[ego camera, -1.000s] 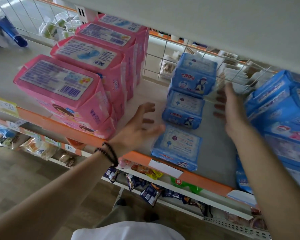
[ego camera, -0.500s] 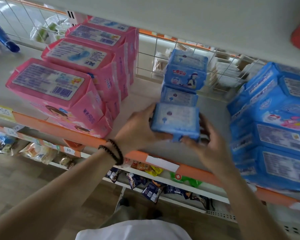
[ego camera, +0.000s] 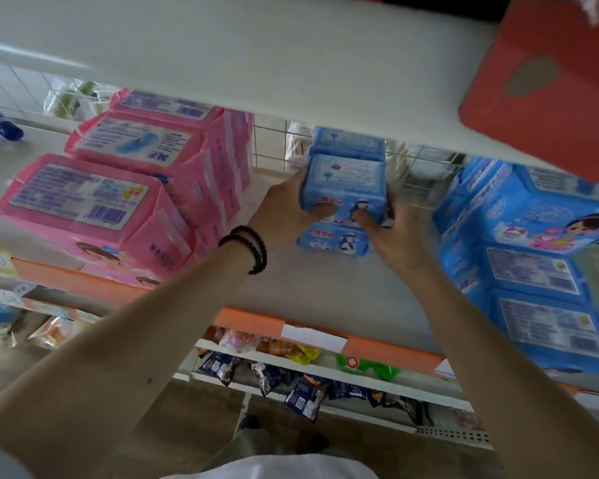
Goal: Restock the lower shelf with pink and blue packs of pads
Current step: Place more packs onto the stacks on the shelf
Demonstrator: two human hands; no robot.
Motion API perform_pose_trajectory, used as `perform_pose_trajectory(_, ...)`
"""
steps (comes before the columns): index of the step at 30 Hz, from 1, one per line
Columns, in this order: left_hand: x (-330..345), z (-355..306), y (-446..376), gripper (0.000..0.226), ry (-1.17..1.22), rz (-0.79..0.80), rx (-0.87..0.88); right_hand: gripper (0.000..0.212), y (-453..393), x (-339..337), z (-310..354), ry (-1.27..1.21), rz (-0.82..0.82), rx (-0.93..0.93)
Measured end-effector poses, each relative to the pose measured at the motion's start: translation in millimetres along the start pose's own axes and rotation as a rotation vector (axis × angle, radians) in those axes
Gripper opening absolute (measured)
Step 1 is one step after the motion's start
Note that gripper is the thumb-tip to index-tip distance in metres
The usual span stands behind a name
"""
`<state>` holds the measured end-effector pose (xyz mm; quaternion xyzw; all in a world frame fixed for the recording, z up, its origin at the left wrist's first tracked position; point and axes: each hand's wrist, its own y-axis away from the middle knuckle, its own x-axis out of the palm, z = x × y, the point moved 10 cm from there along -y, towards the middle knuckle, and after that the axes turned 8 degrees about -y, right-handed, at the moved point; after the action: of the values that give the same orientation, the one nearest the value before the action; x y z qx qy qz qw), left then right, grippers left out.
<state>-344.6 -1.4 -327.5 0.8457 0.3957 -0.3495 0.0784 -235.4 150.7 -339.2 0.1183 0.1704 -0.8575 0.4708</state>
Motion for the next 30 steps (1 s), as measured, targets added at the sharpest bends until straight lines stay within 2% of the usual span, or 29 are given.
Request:
perform_pose_trajectory(5, 7.3, 9.1, 1.0, 0.067, 0.083, 0.031, -0.063, 0.057, -1.1, 0.0, -2.9, 0.011, -0.019, -0.013)
perform_pose_trajectory(8, 5.7, 15.3, 6.1, 0.063, 0.017, -0.014, -0.114, 0.042, 2.2, 6.3, -2.3, 0.026, -0.044, -0.022)
perform_pose_trajectory(10, -1.2, 18.2, 15.9, 0.050, -0.030, -0.089, -0.126, 0.053, 10.7, 5.3, 1.8, 0.054, -0.067, -0.028)
perform_pose_trajectory(11, -4.8, 14.7, 22.9, 0.050, -0.031, -0.120, -0.102, 0.063, 17.6, 2.4, 5.4, 0.077, -0.078, -0.044)
perform_pose_trajectory(13, -5.5, 0.3, 38.8, 0.065, -0.090, -0.159, 0.000, 0.075, 33.8, 0.3, 14.4, 0.153, -0.089, -0.076)
perform_pose_trajectory(16, -2.0, -43.4, 71.7, 0.077, -0.290, -0.255, 0.096, 0.077, 60.1, -14.5, 27.2, 0.307, -0.175, -0.121)
perform_pose_trajectory(18, 5.5, -83.1, 88.9, 0.082, -0.353, -0.247, 0.211, 0.075, 76.8, -29.8, 45.6, 0.394, -0.243, -0.163)
perform_pose_trajectory(20, 12.9, -118.9, 96.0, 0.079, -0.348, -0.240, 0.329, 0.074, 95.4, -44.5, 63.5, 0.443, -0.282, -0.179)
perform_pose_trajectory(24, 37.5, -155.3, 86.6, 0.072, -0.311, -0.153, 0.418, 0.074, 140.0, -90.4, 85.4, 0.466, -0.394, -0.112)
perform_pose_trajectory(30, 66.9, -222.0, 132.0, 0.061, -0.268, -0.202, 0.680, 0.075, 219.3, -164.9, 93.4, 0.568, -0.571, 0.029)
